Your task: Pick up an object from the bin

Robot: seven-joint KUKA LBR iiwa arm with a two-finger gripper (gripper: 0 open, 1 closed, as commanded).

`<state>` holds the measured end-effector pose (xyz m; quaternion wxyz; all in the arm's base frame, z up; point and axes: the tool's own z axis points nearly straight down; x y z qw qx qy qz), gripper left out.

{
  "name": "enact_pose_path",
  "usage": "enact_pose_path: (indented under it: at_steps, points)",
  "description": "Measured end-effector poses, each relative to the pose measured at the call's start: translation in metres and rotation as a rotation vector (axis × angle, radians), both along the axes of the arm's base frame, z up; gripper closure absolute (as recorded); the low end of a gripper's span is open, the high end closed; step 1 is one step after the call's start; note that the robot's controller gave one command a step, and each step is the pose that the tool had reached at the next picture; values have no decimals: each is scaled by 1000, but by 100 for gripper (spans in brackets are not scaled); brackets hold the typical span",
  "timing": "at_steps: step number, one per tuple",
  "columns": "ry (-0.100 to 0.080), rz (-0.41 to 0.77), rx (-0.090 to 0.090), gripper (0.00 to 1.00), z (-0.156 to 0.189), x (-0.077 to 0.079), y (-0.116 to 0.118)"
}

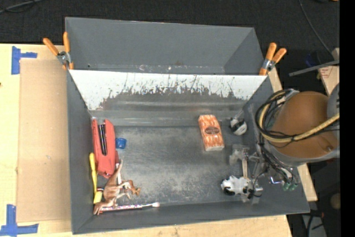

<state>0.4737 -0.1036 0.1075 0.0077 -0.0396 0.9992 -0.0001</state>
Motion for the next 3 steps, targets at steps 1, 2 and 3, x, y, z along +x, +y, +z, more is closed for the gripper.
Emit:
enact_pose_path:
  at_steps: [1, 2, 3]
  points:
    - [-7, -128, 1, 0, -37, 2, -5]
    - [4, -159, 4, 100, -39, -4, 11]
    - [5, -158, 4, 100, -37, -4, 12]
